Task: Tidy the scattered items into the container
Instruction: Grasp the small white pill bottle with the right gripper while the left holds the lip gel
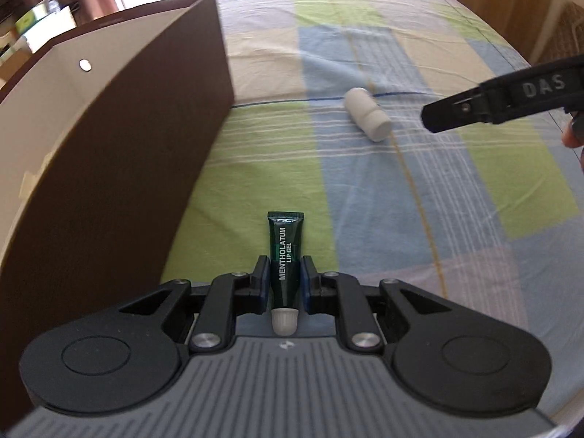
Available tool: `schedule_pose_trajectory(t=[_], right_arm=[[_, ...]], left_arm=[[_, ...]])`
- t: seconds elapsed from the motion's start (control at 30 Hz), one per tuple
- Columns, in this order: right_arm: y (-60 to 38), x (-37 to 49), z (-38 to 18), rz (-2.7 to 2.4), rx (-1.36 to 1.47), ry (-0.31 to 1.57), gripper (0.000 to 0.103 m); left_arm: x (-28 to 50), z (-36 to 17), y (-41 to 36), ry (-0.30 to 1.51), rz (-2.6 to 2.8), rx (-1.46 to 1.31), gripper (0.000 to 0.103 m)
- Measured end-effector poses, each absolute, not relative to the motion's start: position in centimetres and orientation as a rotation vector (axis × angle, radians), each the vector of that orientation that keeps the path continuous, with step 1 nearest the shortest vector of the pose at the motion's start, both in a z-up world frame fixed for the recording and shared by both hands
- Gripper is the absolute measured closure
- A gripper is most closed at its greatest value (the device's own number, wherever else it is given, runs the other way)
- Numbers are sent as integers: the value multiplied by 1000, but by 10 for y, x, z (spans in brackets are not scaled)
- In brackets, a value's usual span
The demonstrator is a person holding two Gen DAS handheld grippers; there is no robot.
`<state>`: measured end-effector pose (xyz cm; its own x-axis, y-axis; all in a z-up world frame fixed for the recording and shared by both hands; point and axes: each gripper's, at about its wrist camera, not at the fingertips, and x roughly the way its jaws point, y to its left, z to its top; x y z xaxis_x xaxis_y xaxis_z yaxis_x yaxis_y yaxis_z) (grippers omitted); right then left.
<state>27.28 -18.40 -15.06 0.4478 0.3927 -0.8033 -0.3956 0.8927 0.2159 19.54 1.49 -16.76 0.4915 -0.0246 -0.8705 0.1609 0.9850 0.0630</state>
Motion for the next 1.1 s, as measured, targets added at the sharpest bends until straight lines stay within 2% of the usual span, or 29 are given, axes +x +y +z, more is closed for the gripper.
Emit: schedule_pose_trajectory(t=[0.13,0.17,0.2,0.23,0.37,0.43,0.47,0.53,0.8,1.1], right_arm=[[-161,291,-161,486,-4,1009,8],[-155,295,-164,485,-4,1013,15],[-149,300,-166,485,-4,1017,36],[-144,304,-169,484,-5,1021,41],[-128,311,-178,478,-28,1016,41],[-125,303,-178,479,-93,1003,60],[-123,298,-178,480,-127,997,73],[-127,287,-179,481,-140,1004,73],[-158,220,-175,450,-8,1060,73],[-165,158,-157,471,116,1128,73]], left_arm=[[204,-168,24,1056,-92,88,88],[204,-168,25,1055,-87,84,86],[205,-168,26,1054,-82,79,85],[205,-168,27,1054,-78,72,84],[204,-169,30,1051,-68,56,75],[203,-170,31,1045,-72,52,75],[202,-170,31,1040,-80,55,76],[200,-170,31,1033,-94,60,89],[171,-162,33,1066,-172,52,90],[122,-105,53,979,-232,25,90]])
